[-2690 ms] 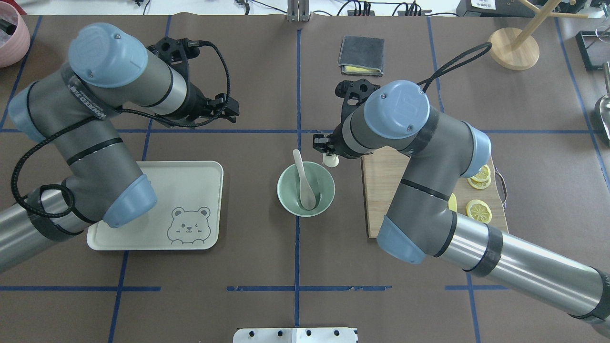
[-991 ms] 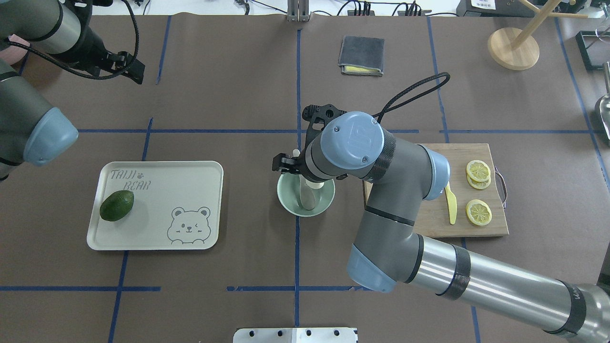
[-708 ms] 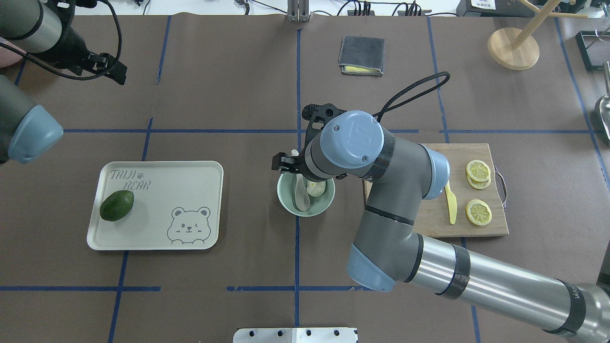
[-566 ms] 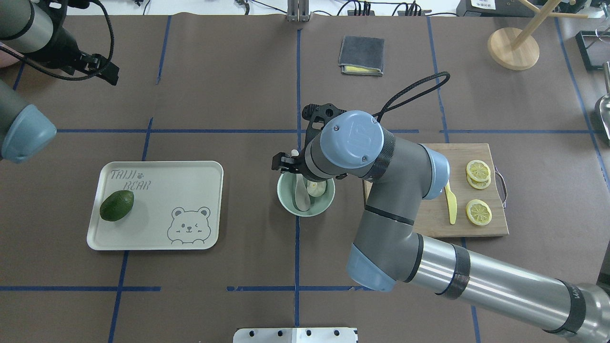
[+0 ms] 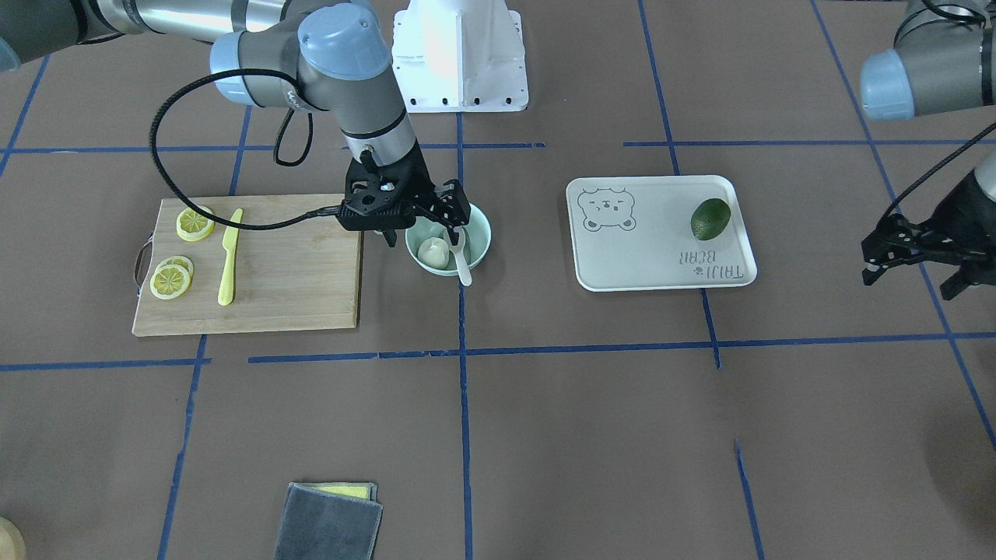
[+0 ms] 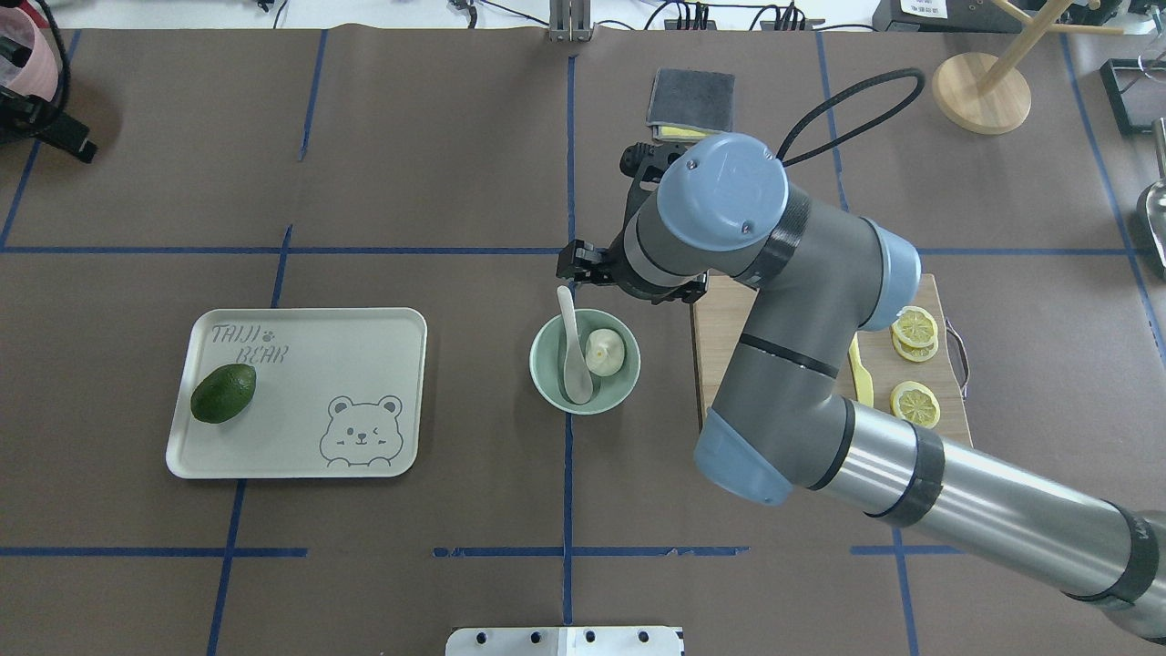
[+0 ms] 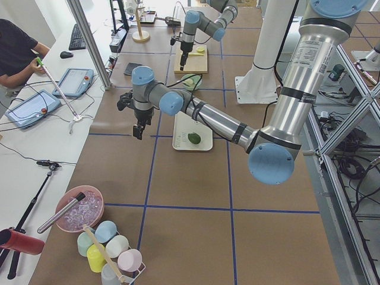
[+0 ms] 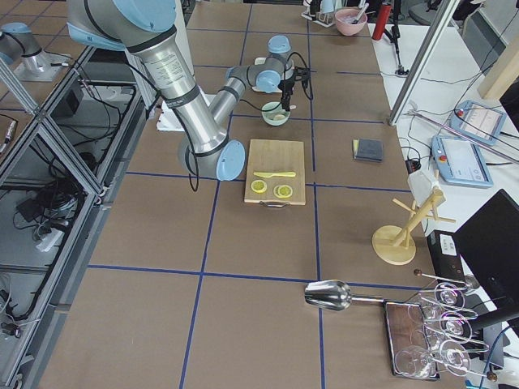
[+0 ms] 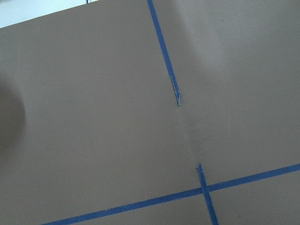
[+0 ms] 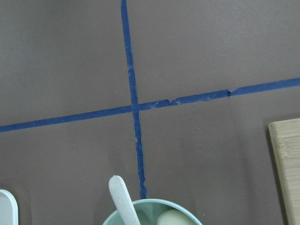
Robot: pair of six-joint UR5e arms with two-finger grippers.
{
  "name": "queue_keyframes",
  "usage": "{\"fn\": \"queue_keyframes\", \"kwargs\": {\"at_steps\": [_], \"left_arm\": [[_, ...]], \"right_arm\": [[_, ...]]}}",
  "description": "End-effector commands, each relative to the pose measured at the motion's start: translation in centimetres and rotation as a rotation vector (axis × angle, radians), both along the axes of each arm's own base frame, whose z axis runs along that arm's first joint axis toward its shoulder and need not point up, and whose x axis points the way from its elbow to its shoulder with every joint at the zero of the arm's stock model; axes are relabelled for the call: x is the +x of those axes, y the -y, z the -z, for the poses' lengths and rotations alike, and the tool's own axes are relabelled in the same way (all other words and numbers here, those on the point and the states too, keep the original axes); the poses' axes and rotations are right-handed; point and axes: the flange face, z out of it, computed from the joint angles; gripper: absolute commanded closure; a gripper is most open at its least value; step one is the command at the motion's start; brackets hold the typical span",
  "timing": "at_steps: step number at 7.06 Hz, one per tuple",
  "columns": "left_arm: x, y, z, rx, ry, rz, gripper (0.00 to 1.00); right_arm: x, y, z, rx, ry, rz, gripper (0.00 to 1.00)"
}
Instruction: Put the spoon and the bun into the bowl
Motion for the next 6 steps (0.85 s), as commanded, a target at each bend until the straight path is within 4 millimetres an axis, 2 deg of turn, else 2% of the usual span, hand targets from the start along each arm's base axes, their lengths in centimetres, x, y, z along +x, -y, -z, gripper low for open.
{"fn": "queue_keyframes", "kwargs": {"at_steps": [1, 2, 3, 4, 5, 6], "left_arm": [[-7.6, 0.1, -6.4, 0.004, 0.052, -0.022, 0.0], [-11.0, -0.3, -9.7, -0.019, 0.066, -0.015, 0.0], [-14.0, -1.3, -13.6, -0.065, 0.016, -0.014, 0.0], [-16.1, -1.9, -15.9, -0.056, 0.014, -0.048, 0.0], [-18.0, -2.5, -16.5, -0.086, 0.016, -0.047, 0.0], [-18.5, -3.2, -17.3, -0.13, 0.015, -0.055, 0.0]], "right_arm": [[10.6, 2.5, -2.8, 0.025, -0.005, 0.054, 0.0], [16.5, 3.6, -6.5, 0.039, -0.016, 0.091, 0.0], [22.7, 5.3, -11.1, 0.05, -0.037, 0.12, 0.0], [29.0, 6.0, -16.6, 0.087, -0.072, 0.163, 0.0], [35.1, 5.8, -22.3, 0.151, -0.125, 0.22, 0.0], [39.7, 5.6, -27.2, 0.17, -0.149, 0.256, 0.0]]}}
